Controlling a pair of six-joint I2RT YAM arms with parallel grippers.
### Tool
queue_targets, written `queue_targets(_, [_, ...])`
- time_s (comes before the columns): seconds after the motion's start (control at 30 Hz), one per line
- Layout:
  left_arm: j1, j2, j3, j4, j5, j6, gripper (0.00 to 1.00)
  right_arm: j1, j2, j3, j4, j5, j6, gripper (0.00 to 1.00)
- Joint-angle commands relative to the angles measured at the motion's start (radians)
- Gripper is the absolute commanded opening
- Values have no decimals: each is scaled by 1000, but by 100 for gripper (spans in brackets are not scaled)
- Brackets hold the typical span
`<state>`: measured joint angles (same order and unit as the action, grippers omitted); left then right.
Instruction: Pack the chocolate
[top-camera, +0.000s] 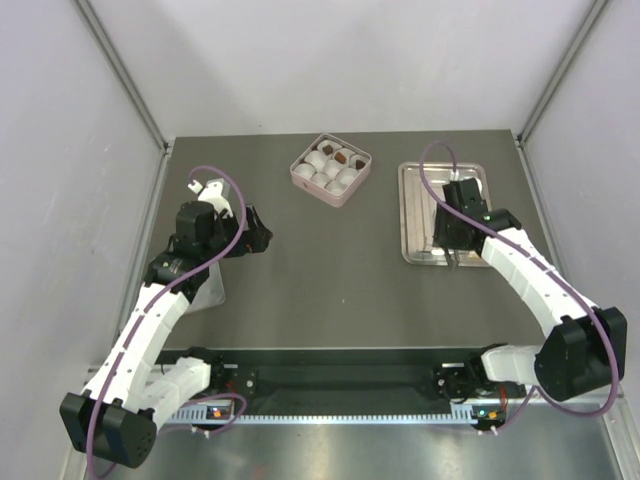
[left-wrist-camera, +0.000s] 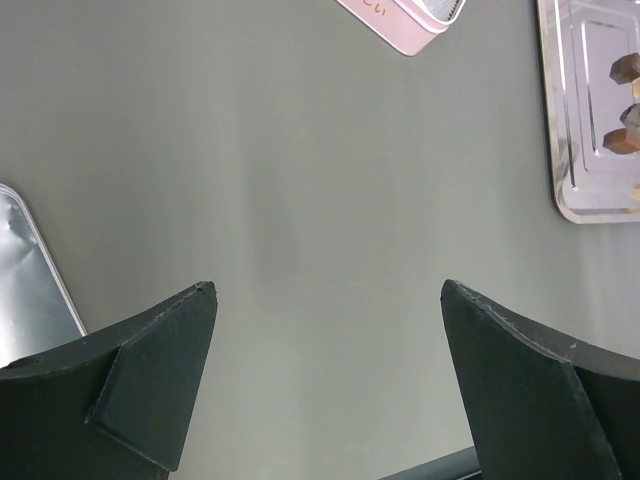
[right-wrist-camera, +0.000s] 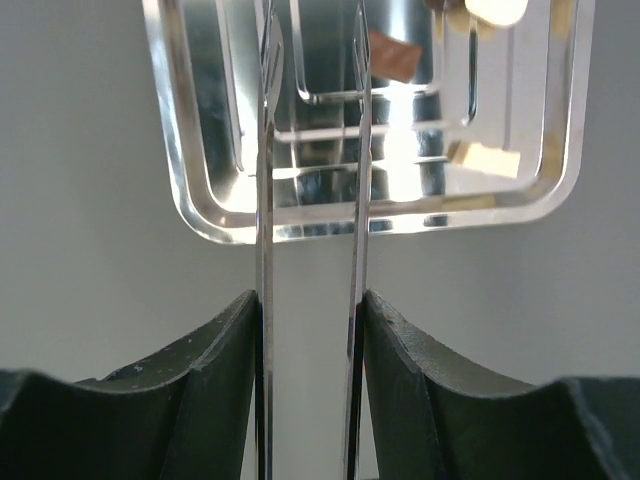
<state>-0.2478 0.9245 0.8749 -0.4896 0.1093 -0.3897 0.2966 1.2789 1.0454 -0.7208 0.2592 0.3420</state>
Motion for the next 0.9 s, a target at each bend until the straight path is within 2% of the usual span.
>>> queue_targets(0.0, [-2,-19,3,49,10,9,99,-17,-65,-21,-5,-6,31,44])
queue_targets(0.4, [-2,-23,1,49,15,9,99,-53,-79,-47,-28,32,72,48])
queue_targets(0.87, [-4,-19,1,49,13,9,99,-70,-27,-133,92,55,163,52])
